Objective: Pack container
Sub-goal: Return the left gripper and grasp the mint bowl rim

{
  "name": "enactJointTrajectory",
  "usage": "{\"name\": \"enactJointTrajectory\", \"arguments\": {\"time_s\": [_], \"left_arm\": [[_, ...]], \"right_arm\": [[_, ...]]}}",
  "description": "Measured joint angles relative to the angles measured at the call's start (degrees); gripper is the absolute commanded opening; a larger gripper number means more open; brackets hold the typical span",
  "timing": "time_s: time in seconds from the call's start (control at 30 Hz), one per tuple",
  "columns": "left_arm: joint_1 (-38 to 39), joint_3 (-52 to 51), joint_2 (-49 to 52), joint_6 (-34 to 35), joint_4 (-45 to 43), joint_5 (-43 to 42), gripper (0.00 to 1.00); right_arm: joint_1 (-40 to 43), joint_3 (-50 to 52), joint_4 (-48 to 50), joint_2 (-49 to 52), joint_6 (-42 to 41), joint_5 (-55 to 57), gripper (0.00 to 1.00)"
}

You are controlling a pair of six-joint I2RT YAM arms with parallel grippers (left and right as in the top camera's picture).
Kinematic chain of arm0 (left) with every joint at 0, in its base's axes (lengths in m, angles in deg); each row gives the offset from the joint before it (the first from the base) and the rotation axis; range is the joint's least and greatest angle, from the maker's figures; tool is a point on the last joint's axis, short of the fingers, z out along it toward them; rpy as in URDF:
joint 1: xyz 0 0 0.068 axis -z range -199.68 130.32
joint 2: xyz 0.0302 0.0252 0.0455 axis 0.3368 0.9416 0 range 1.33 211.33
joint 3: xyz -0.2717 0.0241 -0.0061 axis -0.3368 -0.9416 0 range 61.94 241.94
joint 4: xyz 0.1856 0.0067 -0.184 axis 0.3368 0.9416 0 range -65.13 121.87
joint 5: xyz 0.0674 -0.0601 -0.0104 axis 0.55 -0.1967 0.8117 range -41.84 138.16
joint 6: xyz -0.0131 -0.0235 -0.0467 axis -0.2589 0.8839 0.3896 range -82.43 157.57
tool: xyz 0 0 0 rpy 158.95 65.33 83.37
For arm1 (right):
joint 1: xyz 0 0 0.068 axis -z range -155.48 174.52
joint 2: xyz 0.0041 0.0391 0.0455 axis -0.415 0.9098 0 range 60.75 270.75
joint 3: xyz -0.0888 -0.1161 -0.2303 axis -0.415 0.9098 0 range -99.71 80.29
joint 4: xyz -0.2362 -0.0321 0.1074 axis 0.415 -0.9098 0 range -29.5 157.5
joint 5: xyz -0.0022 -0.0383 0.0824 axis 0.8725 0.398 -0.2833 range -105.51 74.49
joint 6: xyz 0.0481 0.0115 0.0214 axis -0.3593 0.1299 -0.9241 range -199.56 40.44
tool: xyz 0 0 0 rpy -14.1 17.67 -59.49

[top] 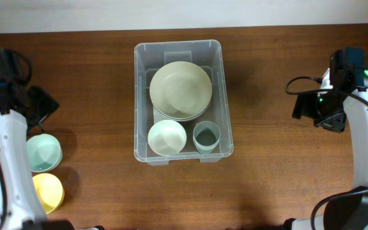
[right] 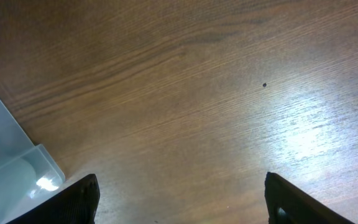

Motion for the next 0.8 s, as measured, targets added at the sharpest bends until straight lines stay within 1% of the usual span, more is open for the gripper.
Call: {"name": "enactJointTrajectory", "arguments": {"time_s": [0.1,0.2,0.33,0.47,0.57,0.67,0.7,0.73,0.77,0.8], "left_arm": [[-3.13,-4.85,4.33,-2.05,-4.2,-1.62,0.76],[-4.52,-7.34,9.42,-3.13,-6.23,-2.47,0.75],[-4.92,-7.72,17.16,-3.82,-8.02,-3.28,0.75],[-4.92,-7.78,22.43,-4.2,-8.59,-3.56,0.74],[-4.92,-7.96,25.11,-4.26,-9.46,-3.67,0.68],[-4.92,-7.98,26.1,-4.63,-10.43,-3.69,0.5],[-4.92,-7.98,26.23,-4.44,-10.58,-3.74,0.4],[-4.92,-7.98,26.32,-4.85,-10.71,-3.72,0.33],[-4.92,-7.98,26.43,-4.98,-10.93,-3.69,0.22],[-4.92,-7.98,26.43,-4.87,-11.21,-3.74,0.15]], "right_arm": [[0.0,0.0,0.0,0.0,0.0,0.0,0.81],[0.0,0.0,0.02,0.0,0.0,0.0,0.81],[0.0,0.0,0.0,0.0,0.0,0.0,0.81],[0.0,0.0,0.0,0.0,0.02,0.0,0.81],[0.0,0.0,0.0,0.0,-0.02,0.0,0.81],[0.0,0.0,0.0,0.0,-0.02,0.0,0.81],[0.0,0.0,0.0,0.0,0.0,0.02,0.8],[0.0,0.0,0.0,0.0,0.0,0.0,0.81],[0.0,0.0,0.0,0.0,-0.02,0.0,0.81],[0.0,0.0,0.0,0.0,-0.02,0.02,0.8]]}}
